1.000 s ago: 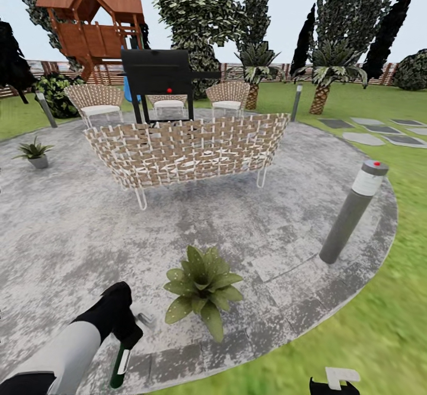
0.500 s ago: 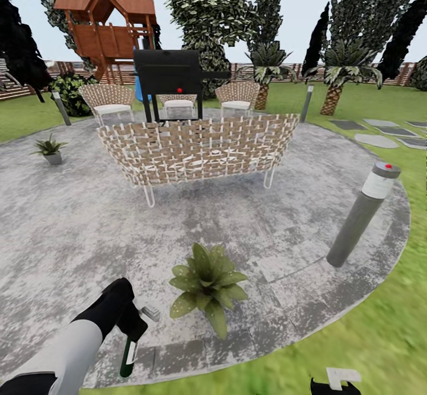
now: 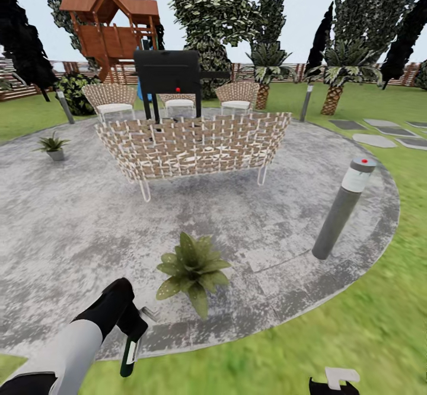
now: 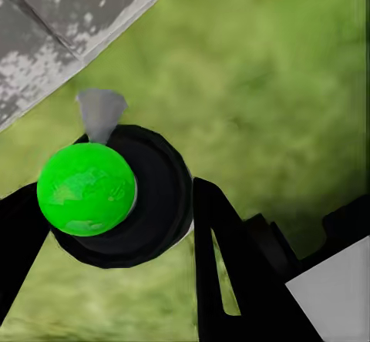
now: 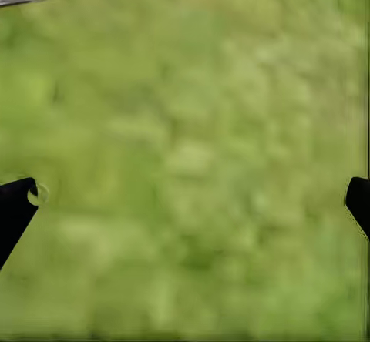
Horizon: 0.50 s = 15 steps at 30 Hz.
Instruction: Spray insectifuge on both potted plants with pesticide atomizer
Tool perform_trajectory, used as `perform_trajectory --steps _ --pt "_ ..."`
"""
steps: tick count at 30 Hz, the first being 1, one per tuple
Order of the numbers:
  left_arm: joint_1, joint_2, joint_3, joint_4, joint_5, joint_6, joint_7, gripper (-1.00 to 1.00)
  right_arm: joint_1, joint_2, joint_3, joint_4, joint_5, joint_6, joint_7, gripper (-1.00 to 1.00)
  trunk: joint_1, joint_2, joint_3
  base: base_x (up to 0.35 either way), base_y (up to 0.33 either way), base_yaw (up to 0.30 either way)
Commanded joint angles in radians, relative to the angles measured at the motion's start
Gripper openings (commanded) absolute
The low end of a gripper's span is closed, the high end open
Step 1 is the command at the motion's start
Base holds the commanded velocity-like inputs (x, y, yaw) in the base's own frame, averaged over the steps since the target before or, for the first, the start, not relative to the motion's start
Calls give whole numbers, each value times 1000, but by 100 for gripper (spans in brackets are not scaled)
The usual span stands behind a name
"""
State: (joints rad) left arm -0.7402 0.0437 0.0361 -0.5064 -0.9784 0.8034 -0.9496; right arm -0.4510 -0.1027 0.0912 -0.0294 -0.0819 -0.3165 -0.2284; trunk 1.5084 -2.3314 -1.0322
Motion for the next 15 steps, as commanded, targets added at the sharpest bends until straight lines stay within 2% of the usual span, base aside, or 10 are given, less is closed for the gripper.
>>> perform_trajectory --steps 1,8,15 --pt "-1 -1 4 -1 -8 5 -8 -100 0 0 9 0 -9 -3 -2 100 -1 0 -1 -197 -262 236" --pt "-1 -1 4 -1 -8 5 -7 -100 0 1 9 0 -9 -3 -2 100 -1 0 -1 -179 -268 246" --pt "-1 -2 5 -4 -8 5 -6 -100 0 2 9 0 -10 -3 -2 100 -1 0 -1 74 -300 49"
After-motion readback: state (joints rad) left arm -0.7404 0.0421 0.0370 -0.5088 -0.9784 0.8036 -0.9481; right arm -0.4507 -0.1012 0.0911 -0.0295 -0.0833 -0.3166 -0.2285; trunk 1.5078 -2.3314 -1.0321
